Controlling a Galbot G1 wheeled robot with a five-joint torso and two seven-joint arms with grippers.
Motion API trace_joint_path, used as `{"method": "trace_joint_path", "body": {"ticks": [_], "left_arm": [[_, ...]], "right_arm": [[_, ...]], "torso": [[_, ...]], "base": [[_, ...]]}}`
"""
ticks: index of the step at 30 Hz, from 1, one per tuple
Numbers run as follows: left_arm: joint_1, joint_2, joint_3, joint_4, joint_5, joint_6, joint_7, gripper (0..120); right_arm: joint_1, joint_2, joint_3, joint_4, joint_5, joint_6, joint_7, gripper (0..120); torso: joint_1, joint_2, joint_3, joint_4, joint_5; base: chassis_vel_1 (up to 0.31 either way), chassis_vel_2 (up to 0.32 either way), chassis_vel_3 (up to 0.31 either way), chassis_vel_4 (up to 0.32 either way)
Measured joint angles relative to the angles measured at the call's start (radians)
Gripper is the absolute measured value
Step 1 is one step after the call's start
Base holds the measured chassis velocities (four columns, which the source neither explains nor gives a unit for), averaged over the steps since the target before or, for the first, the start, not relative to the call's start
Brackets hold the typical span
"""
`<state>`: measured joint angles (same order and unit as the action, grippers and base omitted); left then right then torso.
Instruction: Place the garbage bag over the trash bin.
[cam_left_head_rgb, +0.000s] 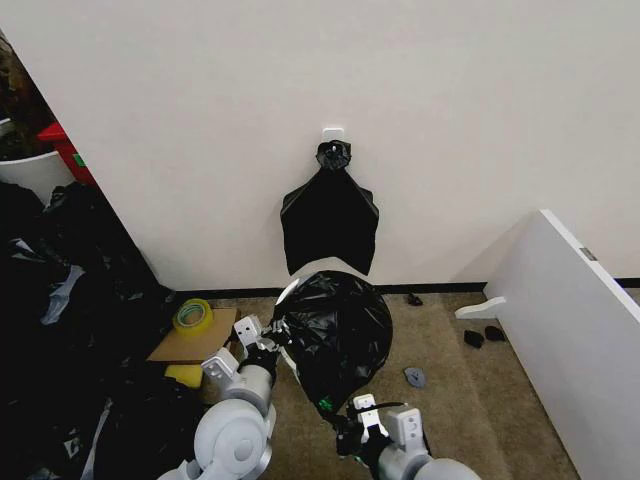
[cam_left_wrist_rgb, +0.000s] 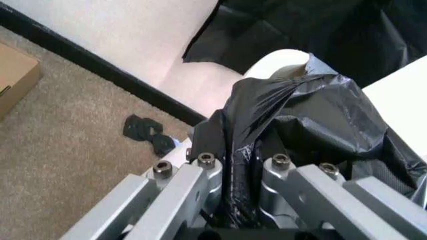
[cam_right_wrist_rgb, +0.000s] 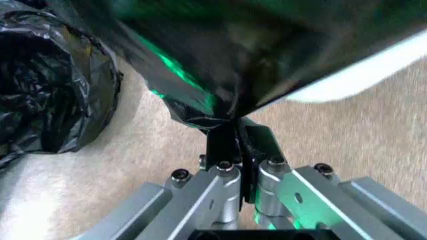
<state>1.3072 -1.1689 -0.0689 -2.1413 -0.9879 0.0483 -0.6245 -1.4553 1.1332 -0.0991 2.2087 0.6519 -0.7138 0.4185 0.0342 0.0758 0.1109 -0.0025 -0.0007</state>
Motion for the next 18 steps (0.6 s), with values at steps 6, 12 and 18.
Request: {"method": "trace_joint_path", "body": {"ticks": [6,12,18], "left_arm": [[0.004,-0.005,-0.002,0.001,-0.002,0.002,-0.003,4],[0.003,-0.003,-0.007,0.001,-0.004,0.003,-0.002,4],[-0.003,0.005,-0.022,0.014,-0.011,-0.001,0.006,4]], "right_arm": [[0.028,0.021,-0.065,-0.053,-0.114,0.012,-0.006,0],[0.012,0.018,-0.058,-0.058,-0.139,0.029,-0.005,0],[-0.034,-0.007,-0.004,0.006,-0.125,0.065,-0.048,7]], "torso": [[0.000,0.000,0.000,0.0000,0.0000],[0.000,0.000,0.000,0.0000,0.0000],[0.000,0.000,0.000,0.0000,0.0001]], "base": [[0.000,0.000,0.000,0.000],[0.000,0.000,0.000,0.000],[0.000,0.000,0.000,0.000]]}}
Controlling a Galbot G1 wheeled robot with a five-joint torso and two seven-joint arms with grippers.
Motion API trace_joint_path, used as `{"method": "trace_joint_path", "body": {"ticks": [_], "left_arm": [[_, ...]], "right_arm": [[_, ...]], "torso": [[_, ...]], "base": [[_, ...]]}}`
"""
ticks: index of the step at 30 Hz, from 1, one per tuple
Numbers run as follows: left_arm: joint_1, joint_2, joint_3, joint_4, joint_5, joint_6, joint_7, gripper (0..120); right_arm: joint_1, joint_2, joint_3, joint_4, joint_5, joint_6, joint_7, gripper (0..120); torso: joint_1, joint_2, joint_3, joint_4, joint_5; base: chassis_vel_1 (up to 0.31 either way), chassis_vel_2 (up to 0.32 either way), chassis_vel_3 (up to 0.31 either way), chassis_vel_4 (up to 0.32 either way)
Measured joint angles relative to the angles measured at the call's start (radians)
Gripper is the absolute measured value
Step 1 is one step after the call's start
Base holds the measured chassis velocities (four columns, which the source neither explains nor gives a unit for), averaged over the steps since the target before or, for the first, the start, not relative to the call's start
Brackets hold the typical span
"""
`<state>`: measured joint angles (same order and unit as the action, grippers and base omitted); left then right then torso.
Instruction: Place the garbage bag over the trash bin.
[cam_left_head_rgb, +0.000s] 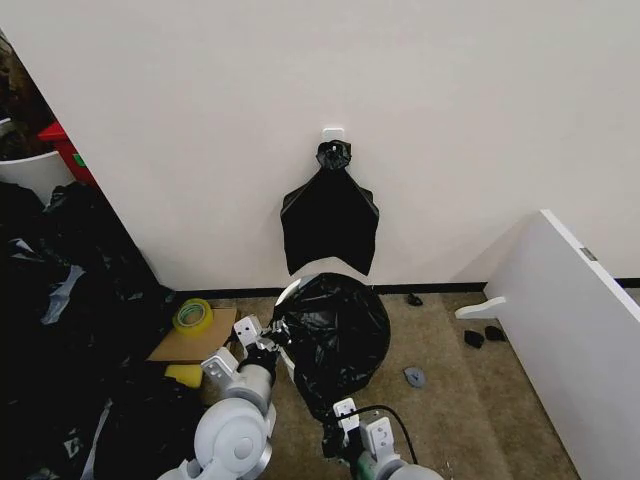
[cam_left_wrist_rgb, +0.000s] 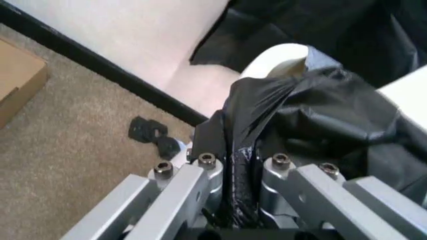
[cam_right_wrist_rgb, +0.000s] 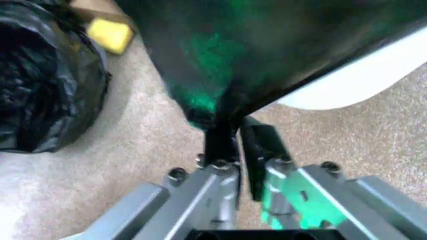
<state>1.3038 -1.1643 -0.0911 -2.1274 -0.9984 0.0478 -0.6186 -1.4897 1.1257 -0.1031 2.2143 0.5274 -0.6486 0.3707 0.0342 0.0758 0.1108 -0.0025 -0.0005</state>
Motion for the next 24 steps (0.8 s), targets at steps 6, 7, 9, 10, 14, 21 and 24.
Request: {"method": "trace_joint_path", "body": {"ticks": [6,7,9,10,14,21,24], "left_arm": [[-0.022,0.008,-0.022,0.017,-0.022,-0.006,-0.001,4],[-0.025,0.009,-0.024,0.018,-0.025,-0.006,-0.001,4],[-0.033,0.017,-0.028,0.022,-0.033,-0.008,-0.002,4],[-0.033,0.017,-0.028,0.022,-0.033,-0.008,-0.002,4],[-0.040,0.030,-0.033,0.027,-0.041,-0.012,-0.003,4],[-0.055,0.052,-0.038,0.037,-0.058,-0.017,-0.006,4],[-0.051,0.062,-0.039,0.036,-0.057,-0.017,0.004,4]], "right_arm": [[-0.063,-0.022,0.060,0.068,0.001,0.041,-0.046,26],[-0.072,-0.024,0.068,0.075,0.001,0.046,-0.051,30],[-0.104,-0.030,0.102,0.100,0.002,0.058,-0.065,39],[-0.104,-0.030,0.102,0.100,0.002,0.058,-0.065,39],[-0.153,-0.035,0.156,0.134,0.010,0.070,-0.069,56],[-0.245,-0.047,0.240,0.180,0.015,0.089,-0.071,84],[-0.274,-0.058,0.278,0.204,0.018,0.108,-0.075,93]], "torso": [[0.000,0.000,0.000,-0.0001,-0.0001],[0.000,0.000,0.000,0.0000,0.0000],[0.000,0.000,0.000,0.0000,0.0000],[0.000,0.000,0.000,0.0000,0.0000],[0.000,0.000,0.000,0.0000,-0.0001],[0.000,0.000,0.000,-0.0002,-0.0001],[0.000,0.000,0.000,-0.0001,-0.0001]], "base": [[0.000,0.000,0.000,0.000],[0.000,0.000,0.000,0.000],[0.000,0.000,0.000,0.000],[0.000,0.000,0.000,0.000],[0.000,0.000,0.000,0.000],[0.000,0.000,0.000,0.000],[0.000,0.000,0.000,0.000]]}}
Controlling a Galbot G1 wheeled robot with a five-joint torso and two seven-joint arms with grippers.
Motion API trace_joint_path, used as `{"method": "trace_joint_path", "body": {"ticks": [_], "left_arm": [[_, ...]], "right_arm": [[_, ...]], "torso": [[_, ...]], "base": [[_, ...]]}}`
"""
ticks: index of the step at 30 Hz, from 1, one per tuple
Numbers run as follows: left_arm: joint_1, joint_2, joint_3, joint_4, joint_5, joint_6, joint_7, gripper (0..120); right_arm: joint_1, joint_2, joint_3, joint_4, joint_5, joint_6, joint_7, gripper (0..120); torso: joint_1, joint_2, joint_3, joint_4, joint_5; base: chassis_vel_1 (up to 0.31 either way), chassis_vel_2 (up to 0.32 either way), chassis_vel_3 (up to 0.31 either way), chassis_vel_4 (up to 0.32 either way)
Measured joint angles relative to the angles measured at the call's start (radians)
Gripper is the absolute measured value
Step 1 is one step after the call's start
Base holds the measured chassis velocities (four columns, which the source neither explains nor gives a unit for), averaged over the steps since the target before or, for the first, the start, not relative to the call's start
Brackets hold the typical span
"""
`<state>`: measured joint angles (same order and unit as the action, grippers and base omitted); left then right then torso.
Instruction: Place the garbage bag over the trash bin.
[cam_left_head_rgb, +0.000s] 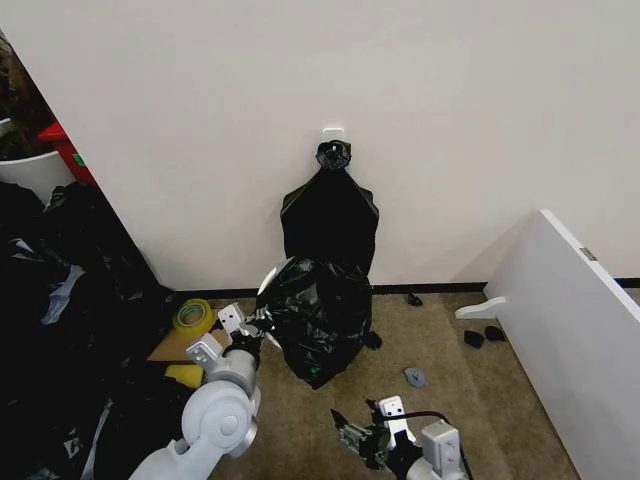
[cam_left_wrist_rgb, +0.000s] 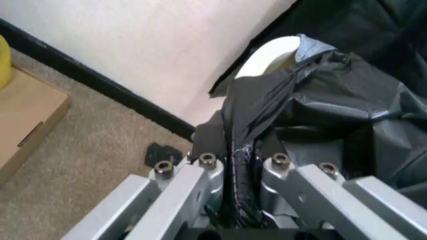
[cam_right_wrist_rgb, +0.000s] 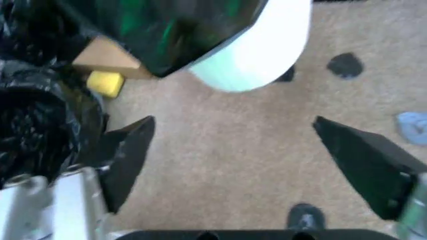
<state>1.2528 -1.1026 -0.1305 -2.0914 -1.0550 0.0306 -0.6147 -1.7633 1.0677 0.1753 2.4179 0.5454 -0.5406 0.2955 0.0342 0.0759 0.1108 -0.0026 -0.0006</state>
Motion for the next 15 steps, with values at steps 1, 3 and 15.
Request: {"method": "trace_joint_path", "body": {"ticks": [1,3,15], "left_arm": [[0.006,0.006,0.000,-0.003,0.008,0.001,0.012,4],[0.017,0.017,0.000,-0.007,0.030,0.003,0.040,4],[0.074,0.112,0.005,-0.048,0.145,0.029,0.249,4]], "right_arm": [[-0.011,-0.007,0.017,0.011,0.002,0.012,-0.006,96],[-0.027,-0.022,0.045,0.031,0.006,0.040,-0.022,99],[0.044,-0.206,0.268,0.086,0.075,0.212,-0.260,100]], "torso": [[0.000,0.000,0.000,0.0000,0.0000],[0.000,0.000,0.000,0.0000,0.0000],[0.000,0.000,0.000,0.0001,0.0002]], "base": [[0.000,0.000,0.000,0.000],[0.000,0.000,0.000,0.000],[0.000,0.000,0.000,0.000]]}}
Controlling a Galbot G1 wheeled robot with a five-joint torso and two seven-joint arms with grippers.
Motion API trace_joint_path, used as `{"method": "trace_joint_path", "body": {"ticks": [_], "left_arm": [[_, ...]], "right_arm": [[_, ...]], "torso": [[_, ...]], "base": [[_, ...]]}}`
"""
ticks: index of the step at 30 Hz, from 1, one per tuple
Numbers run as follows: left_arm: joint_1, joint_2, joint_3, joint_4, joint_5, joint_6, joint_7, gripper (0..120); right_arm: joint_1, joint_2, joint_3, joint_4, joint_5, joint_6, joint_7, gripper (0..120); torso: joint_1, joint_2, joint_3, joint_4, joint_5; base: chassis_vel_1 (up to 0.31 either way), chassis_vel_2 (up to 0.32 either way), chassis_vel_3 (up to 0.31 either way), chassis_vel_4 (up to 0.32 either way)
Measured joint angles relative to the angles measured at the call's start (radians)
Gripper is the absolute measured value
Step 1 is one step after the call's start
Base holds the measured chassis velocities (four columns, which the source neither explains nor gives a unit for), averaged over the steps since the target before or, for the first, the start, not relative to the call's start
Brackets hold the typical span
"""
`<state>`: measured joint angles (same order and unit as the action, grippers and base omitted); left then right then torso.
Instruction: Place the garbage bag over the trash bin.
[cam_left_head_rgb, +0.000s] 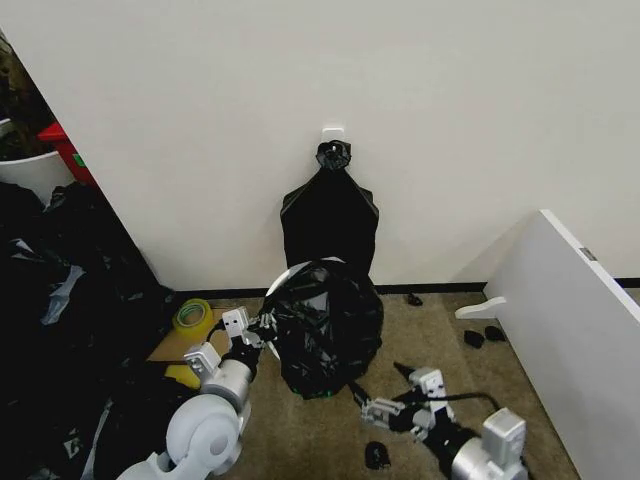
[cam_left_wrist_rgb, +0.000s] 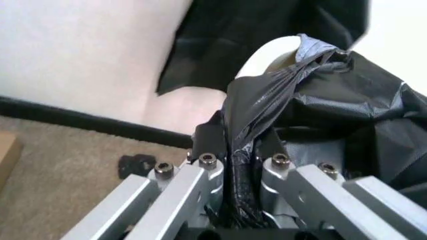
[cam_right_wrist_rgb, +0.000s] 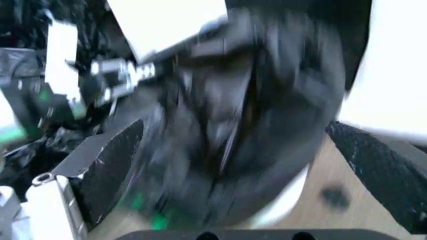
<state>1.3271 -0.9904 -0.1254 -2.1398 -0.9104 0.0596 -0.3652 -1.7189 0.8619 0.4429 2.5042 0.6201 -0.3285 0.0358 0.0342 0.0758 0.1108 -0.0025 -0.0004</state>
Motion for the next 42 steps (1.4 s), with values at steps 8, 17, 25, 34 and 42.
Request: {"method": "trace_joint_path", "body": {"ticks": [8,17,25,34,42], "left_arm": [[0.017,0.043,0.022,-0.019,0.054,0.024,0.066,4],[-0.011,0.066,0.067,-0.020,0.089,0.053,0.097,4],[-0.044,0.095,0.114,-0.006,0.117,0.061,0.121,4],[-0.044,0.110,0.147,-0.003,0.164,0.063,0.135,4],[-0.047,0.110,0.162,0.000,0.178,0.063,0.137,4]], "right_arm": [[0.192,-0.146,0.030,-0.018,-0.121,0.045,-0.052,100],[0.279,-0.222,-0.039,-0.091,-0.306,0.092,-0.102,100],[0.329,-0.254,-0.073,-0.146,-0.308,0.091,-0.148,100],[0.453,-0.257,-0.199,-0.214,-0.307,0.074,-0.183,99],[0.527,-0.253,-0.289,-0.276,-0.311,0.064,-0.193,88]], "torso": [[0.000,0.000,0.000,0.0003,-0.0005],[0.000,0.000,0.000,-0.0004,-0.0002],[0.000,0.000,0.000,-0.0001,-0.0001],[0.000,0.000,0.000,0.0003,-0.0001],[0.000,0.000,0.000,0.0000,-0.0002]], "base": [[0.000,0.000,0.000,0.000],[0.000,0.000,0.000,0.000],[0.000,0.000,0.000,0.000],[0.000,0.000,0.000,0.000],[0.000,0.000,0.000,0.000]]}}
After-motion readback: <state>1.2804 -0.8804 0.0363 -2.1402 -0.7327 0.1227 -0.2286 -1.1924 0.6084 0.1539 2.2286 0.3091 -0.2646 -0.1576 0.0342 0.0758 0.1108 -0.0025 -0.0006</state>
